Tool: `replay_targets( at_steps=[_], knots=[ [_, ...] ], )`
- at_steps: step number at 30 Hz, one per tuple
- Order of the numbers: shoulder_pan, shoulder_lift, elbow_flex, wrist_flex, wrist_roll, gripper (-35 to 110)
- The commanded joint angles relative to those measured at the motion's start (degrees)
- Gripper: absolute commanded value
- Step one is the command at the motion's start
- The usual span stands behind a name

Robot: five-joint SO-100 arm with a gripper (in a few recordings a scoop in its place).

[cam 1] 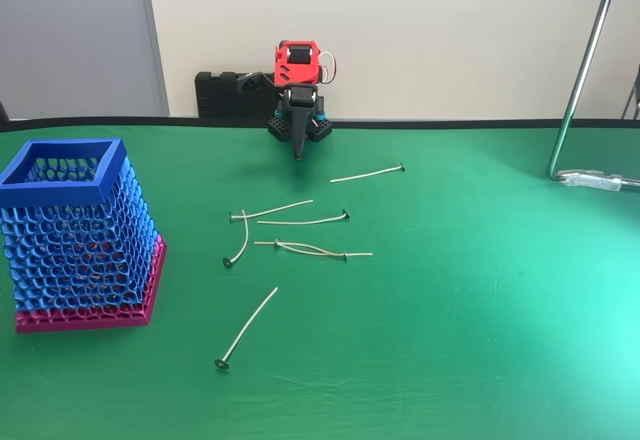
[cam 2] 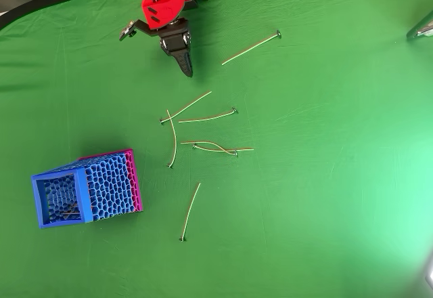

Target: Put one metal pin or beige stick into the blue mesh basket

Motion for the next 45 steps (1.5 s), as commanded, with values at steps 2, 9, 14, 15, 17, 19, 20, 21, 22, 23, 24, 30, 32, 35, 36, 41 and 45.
replay_targets(
  at_steps=[2,9,14,15,17,19,20,21,22,23,24,30,32,35,36,41,45],
  knots=[
    [0.3,0.5,0.3,0.1,0.5,1],
    [-0.2,0.5,0.3,0.0,0.4,1],
    [0.5,0.4,0.3,-0.5,-1.0,1],
    [0.6,0.2,0.2,-0.9,-1.1,1],
    [1.2,-1.7,-1.1,-2.0,-1.0,1],
    [1.6,-4.5,-3.3,-2.4,-1.1,1],
    [1.6,-5.9,-4.5,-2.5,-1.2,1],
    [1.6,-7.5,-5.6,-2.6,-1.3,1],
    [1.6,-9.0,-6.9,-2.7,-1.5,1],
    [1.7,-10.5,-8.2,-2.7,-1.5,1],
    [1.9,-12.0,-9.7,-2.6,-1.4,1],
    [2.3,-20.9,-18.3,-2.4,-1.8,1],
    [2.5,-24.3,-21.8,-1.5,-1.6,1],
    [3.6,-30.4,-28.4,1.7,-0.4,1],
    [4.4,-32.6,-30.8,3.2,0.1,1],
    [8.7,-41.1,-38.2,5.5,2.5,1],
    [11.0,-46.1,-41.0,5.4,1.2,1]
  ],
)
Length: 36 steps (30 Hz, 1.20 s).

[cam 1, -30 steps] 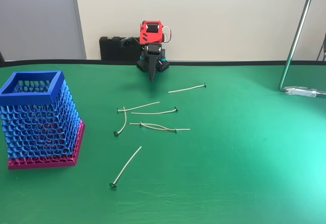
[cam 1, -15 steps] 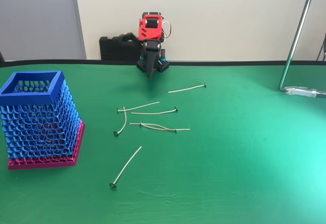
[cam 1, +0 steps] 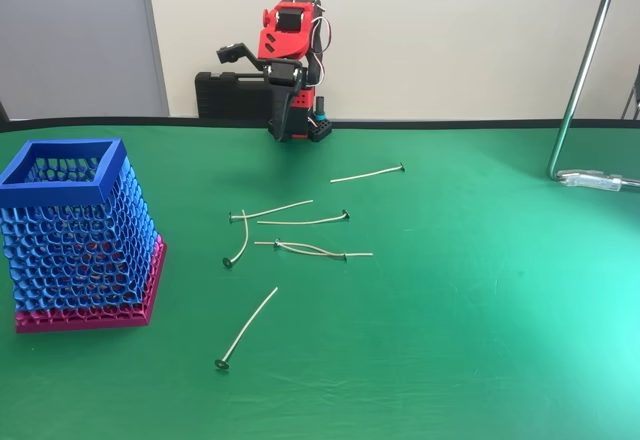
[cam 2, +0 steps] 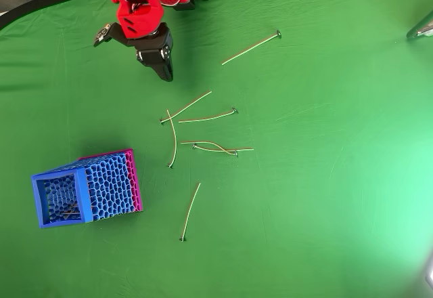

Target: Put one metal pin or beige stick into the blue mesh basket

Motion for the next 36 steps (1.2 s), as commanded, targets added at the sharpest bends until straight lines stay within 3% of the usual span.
replay_targets(
  at_steps=[1,7,12,25,36],
  knots=[
    [1.6,-2.8,-4.2,-0.2,-1.6,1],
    [6.9,-12.0,-9.0,-2.8,0.8,1],
    [9.7,-20.0,-11.6,-6.4,8.3,1],
    [6.9,-39.9,-25.2,-0.7,31.0,1],
    [11.3,-48.6,-30.8,-0.6,42.5,1]
  ],
)
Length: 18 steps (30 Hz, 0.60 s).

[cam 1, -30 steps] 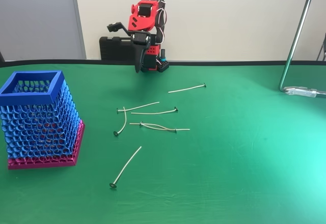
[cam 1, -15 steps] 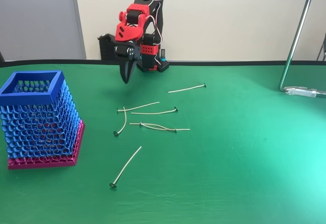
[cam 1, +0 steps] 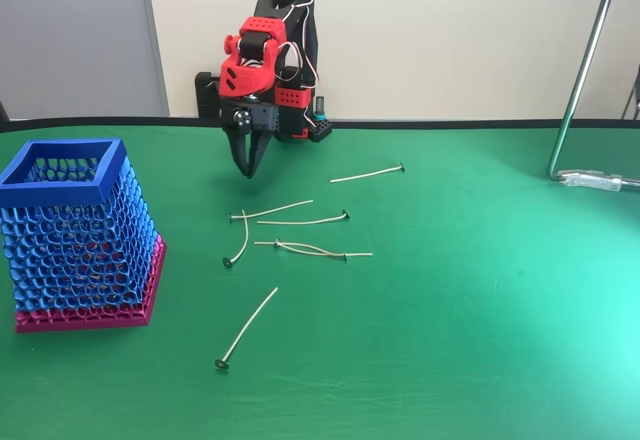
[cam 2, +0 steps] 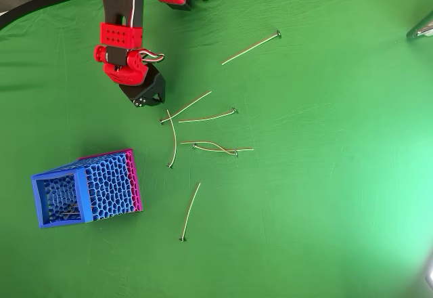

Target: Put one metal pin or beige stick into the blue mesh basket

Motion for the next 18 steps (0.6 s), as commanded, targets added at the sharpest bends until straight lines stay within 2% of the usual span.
replay_targets(
  at_steps=[1,12,18],
  knots=[
    [1.6,-1.1,-2.5,-0.8,1.5,1],
    [3.3,-4.8,-4.6,-4.7,2.4,16],
    [2.6,-7.9,-8.3,-4.6,2.1,19]
  ],
)
